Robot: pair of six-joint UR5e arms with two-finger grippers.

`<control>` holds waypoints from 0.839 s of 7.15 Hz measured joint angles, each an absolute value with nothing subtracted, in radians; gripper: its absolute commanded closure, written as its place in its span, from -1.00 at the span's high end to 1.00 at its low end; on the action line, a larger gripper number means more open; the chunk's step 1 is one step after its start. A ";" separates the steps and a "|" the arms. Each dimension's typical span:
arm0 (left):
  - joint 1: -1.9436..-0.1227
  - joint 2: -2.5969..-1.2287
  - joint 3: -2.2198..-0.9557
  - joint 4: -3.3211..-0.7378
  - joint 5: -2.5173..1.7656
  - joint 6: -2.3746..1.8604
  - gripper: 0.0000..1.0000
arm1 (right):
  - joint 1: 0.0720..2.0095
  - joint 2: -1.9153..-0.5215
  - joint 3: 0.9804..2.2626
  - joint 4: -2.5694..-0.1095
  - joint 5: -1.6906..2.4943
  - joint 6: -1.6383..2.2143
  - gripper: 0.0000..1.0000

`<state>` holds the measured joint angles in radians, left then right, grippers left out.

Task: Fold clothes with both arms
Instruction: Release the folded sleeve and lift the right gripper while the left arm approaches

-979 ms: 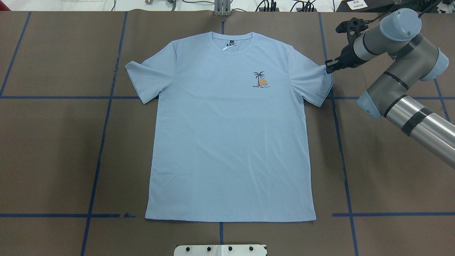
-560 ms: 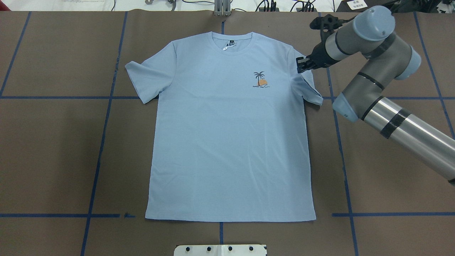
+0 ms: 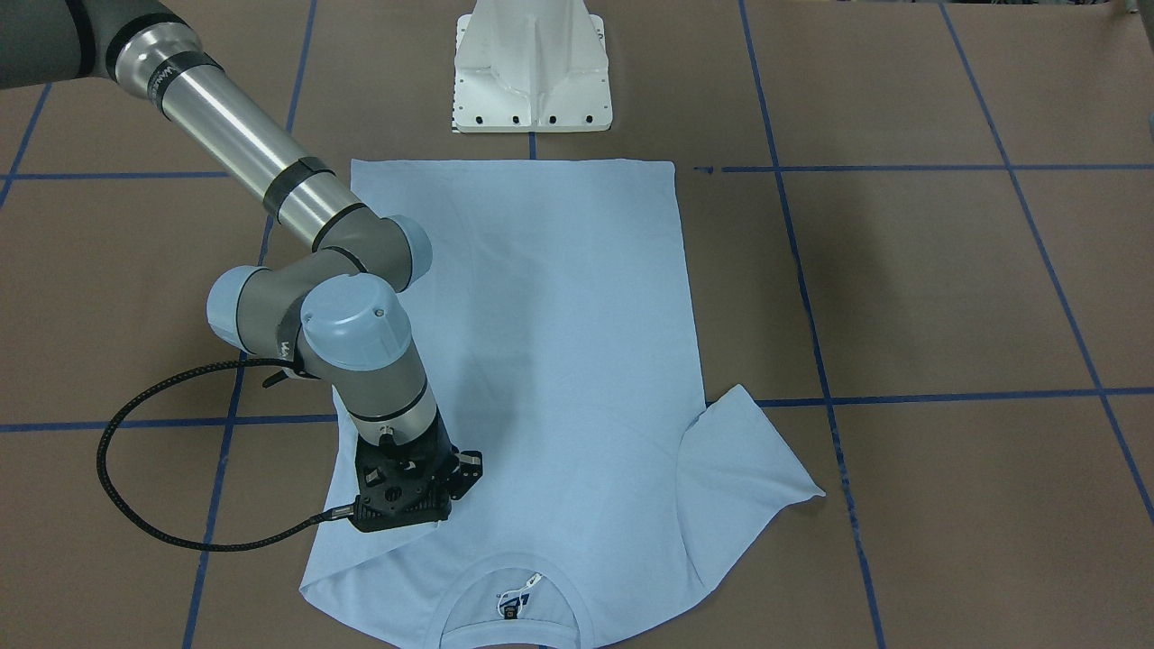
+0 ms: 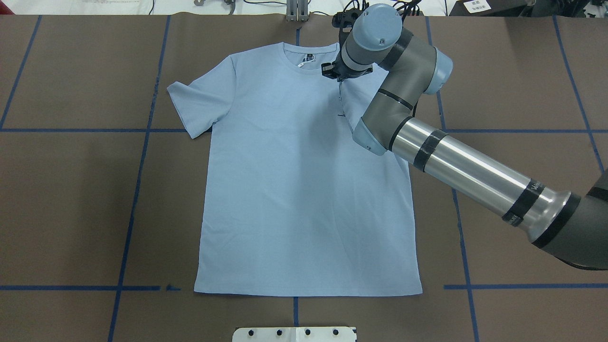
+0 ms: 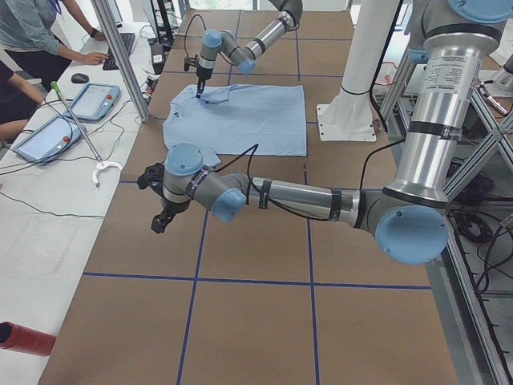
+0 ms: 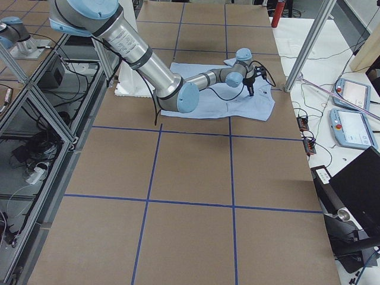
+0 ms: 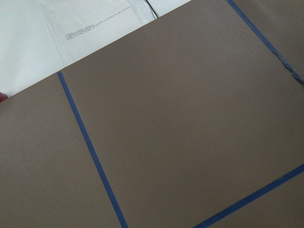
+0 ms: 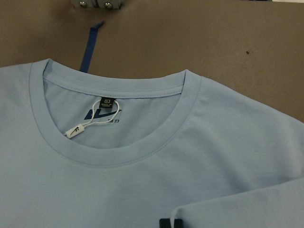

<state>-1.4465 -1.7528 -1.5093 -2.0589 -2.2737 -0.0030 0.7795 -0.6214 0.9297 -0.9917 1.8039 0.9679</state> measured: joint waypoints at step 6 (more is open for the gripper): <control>-1.192 -1.875 -1.465 -2.245 -2.169 -0.594 0.93 | 0.829 -0.641 1.095 -1.210 1.996 0.992 1.00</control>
